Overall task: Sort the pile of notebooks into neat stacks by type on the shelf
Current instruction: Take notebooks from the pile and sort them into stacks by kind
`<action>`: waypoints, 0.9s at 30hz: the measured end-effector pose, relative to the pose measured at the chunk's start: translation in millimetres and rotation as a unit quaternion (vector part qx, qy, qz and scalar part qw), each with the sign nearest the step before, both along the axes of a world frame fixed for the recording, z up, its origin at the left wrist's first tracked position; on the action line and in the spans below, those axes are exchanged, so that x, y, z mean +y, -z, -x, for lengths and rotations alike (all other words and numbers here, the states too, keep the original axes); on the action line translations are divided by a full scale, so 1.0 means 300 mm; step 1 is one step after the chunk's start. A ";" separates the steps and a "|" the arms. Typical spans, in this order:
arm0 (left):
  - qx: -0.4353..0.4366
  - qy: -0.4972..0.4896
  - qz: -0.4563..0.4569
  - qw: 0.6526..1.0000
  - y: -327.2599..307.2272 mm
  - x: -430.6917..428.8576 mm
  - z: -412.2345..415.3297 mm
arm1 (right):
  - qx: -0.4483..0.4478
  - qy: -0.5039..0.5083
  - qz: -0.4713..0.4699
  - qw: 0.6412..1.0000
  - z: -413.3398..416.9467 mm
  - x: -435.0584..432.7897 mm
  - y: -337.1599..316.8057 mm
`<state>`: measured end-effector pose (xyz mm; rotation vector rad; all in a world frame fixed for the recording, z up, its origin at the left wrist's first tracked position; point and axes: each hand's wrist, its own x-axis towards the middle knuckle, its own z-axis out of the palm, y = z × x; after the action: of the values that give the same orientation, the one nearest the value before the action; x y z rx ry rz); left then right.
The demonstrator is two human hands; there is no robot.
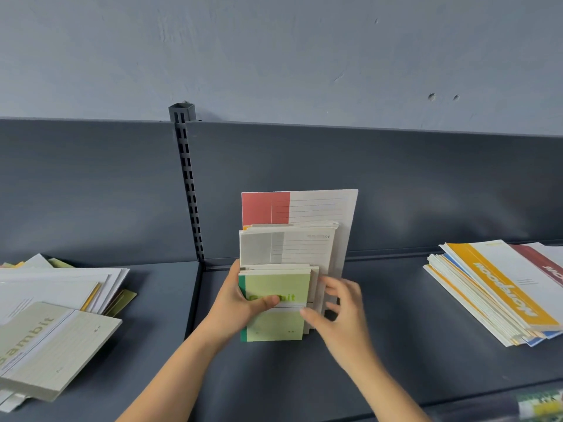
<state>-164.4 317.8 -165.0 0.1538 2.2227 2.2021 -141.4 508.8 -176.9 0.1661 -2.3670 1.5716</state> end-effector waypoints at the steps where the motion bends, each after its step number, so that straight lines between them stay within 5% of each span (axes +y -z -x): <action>1: 0.001 0.002 -0.005 1.000 0.001 0.001 -0.003 | -0.008 -0.006 -0.005 1.000 0.006 -0.025 0.013; 13: 0.021 0.018 -0.017 0.999 0.009 0.005 -0.019 | -0.002 0.050 -0.048 0.998 0.022 -0.123 0.030; 17: 0.022 0.046 -0.015 0.999 -0.017 -0.006 -0.026 | -0.048 -0.008 0.008 0.999 -0.001 -0.048 0.016; 27: 0.017 -0.033 0.032 0.999 0.018 0.063 0.005 | -0.103 0.055 0.113 0.987 -0.072 0.089 0.022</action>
<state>-165.8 336.7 -170.4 0.1213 2.3460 2.1723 -119.9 535.5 -183.6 -0.1809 -2.2761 1.8651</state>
